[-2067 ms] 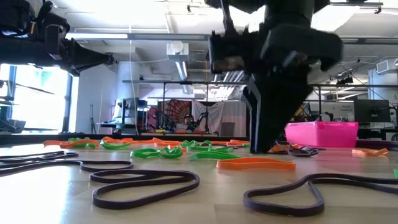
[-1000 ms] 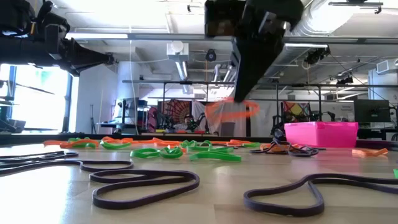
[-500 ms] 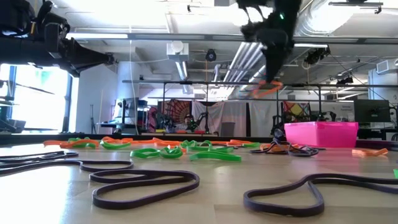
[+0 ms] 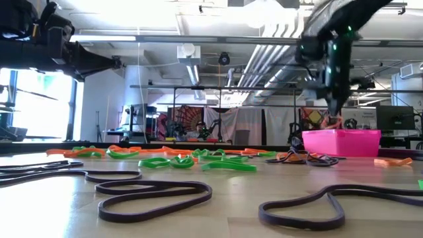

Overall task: Sort rubber bands into baskets
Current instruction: Put the orange rubber band into the red bin

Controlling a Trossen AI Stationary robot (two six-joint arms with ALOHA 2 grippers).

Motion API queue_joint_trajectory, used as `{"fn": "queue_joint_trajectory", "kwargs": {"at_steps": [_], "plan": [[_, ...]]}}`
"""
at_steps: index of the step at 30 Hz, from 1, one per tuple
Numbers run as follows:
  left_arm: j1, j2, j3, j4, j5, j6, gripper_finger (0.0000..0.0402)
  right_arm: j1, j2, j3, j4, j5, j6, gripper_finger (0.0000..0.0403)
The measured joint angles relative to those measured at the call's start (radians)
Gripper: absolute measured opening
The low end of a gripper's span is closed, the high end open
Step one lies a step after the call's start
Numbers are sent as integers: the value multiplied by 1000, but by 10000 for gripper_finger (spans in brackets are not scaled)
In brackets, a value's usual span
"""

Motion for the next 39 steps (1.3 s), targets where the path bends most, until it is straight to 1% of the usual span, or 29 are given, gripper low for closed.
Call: {"fn": "queue_joint_trajectory", "kwargs": {"at_steps": [3,5,6,13,16,18,21,26,29,32,34,36,38,39], "plan": [[0,0,0,-3,0,0,10,-70,14,-67,146,-9,13,0],[0,0,0,-6,0,-4,10,-94,28,-93,217,-25,14,0],[0,0,0,-7,0,-5,10,-93,34,-93,231,-14,25,0],[-3,0,0,-19,-1,-9,10,-97,128,-72,238,-4,59,0],[-3,0,0,-19,0,-23,10,-110,195,-72,237,-44,57,1],[-3,0,0,-19,0,-25,10,-114,232,-72,236,-49,54,6],[-3,0,0,-19,0,-27,10,-114,257,-72,235,-51,36,27],[-3,0,0,-17,0,-28,10,-114,235,-71,209,-75,15,91],[-3,0,0,-17,1,-27,10,-112,214,-42,147,-76,12,128],[-3,0,0,-18,2,-6,10,-101,193,39,23,-49,4,155],[-3,0,0,-18,2,3,10,-82,184,111,-89,-7,-1,166],[-3,0,0,-16,2,10,10,-57,172,189,-182,13,-15,171],[-3,0,0,-11,3,16,10,-28,158,259,-242,-9,-41,172],[-3,0,0,-11,3,24,10,-13,151,287,-253,-47,-62,172]]}}
